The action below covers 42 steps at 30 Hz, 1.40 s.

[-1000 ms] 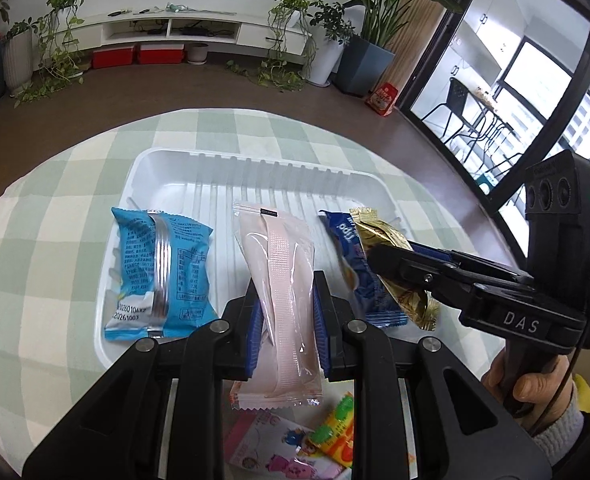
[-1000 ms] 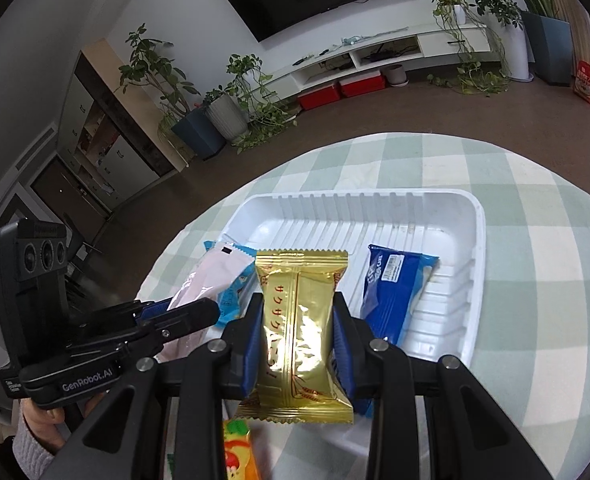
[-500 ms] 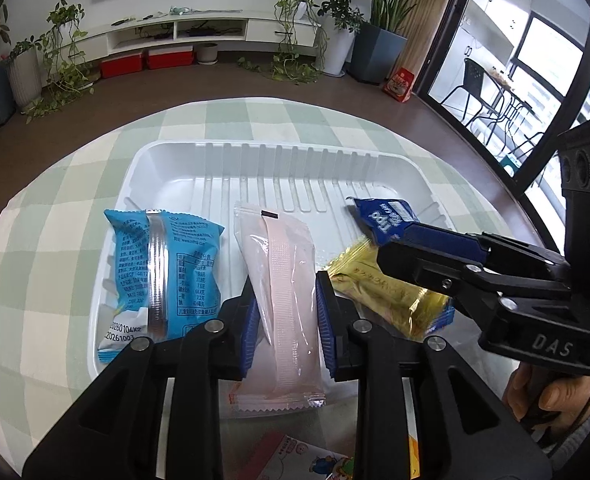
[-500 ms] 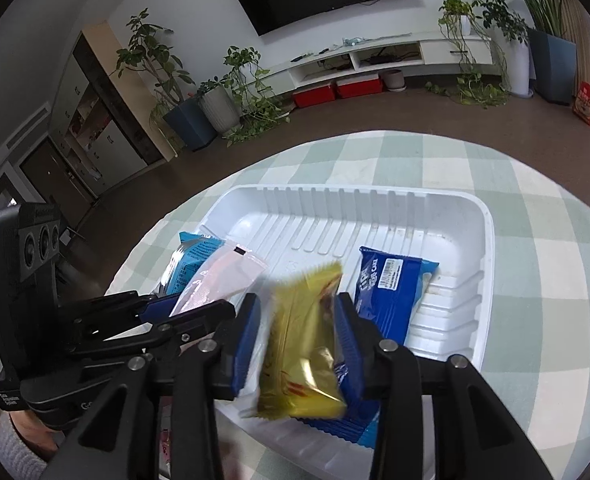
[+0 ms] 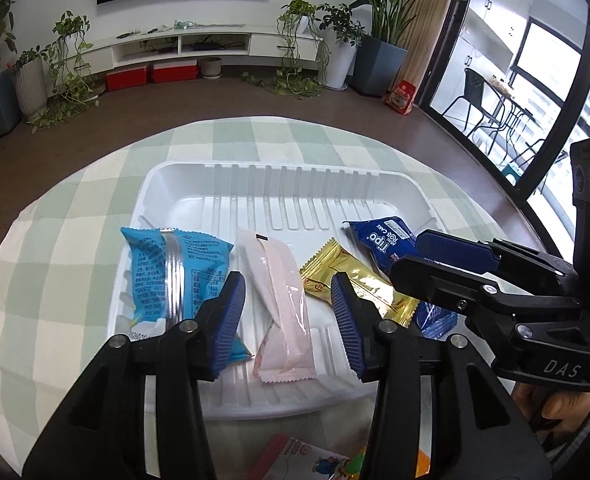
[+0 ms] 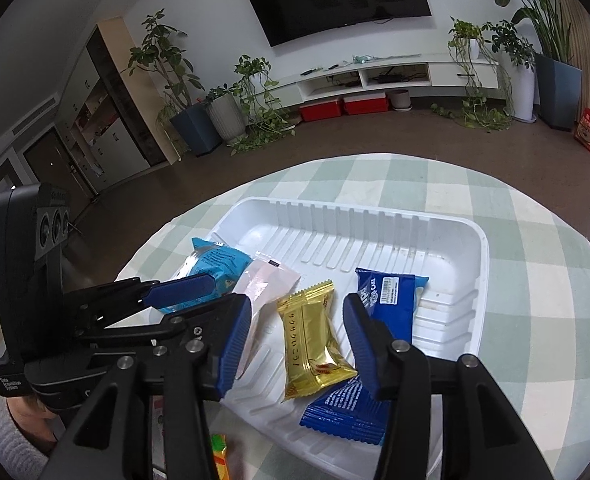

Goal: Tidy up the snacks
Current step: 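Open both grippers and pull back from the tray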

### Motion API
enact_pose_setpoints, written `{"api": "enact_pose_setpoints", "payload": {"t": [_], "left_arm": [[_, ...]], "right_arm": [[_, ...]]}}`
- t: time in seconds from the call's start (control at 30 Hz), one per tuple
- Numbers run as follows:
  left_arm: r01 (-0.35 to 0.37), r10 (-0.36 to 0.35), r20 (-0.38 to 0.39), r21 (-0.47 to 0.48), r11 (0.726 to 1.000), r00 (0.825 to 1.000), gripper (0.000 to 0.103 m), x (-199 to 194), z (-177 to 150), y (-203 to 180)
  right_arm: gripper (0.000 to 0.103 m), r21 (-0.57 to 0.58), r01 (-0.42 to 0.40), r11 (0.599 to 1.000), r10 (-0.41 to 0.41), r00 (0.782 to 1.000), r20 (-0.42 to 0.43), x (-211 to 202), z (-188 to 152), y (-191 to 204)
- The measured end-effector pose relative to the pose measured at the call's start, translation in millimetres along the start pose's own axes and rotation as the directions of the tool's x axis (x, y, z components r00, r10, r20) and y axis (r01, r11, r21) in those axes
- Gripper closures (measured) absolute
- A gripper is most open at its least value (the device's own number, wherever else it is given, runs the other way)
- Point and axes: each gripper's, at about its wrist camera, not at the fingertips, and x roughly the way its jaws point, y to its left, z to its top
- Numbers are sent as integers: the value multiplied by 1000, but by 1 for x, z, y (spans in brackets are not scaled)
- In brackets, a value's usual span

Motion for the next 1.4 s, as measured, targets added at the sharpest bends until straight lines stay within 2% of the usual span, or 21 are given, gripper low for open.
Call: {"api": "enact_pose_setpoints", "payload": {"t": [0.33,0.47,0.73,0.97,1.23,1.4], "left_arm": [[-6,7,31,-30,1000,999,60,-55,-32,14],[-8,10,33,-35,999,999,60,-83,-56,17],[-3,2,14,17,1000,1000,60,-130,-113,3],[1,0,-21,39,999,1000,60,-151,-158,-13],[7,-5,-43,53,999,999,60,-168,-181,-20],[31,-24,-62,109,994,998,60,-173,-187,-32]], "right_arm": [[50,-74,-7,997,8,1000,11,-27,-12,27],[41,-113,-5,994,7,1000,18,-48,-33,41],[41,-143,10,990,-16,999,-43,-62,-88,53],[41,-209,83,974,-101,992,-80,-58,-116,60],[40,-256,59,965,-89,990,-109,-50,-127,75],[40,-278,61,959,-95,989,-112,-50,-131,80]]}}
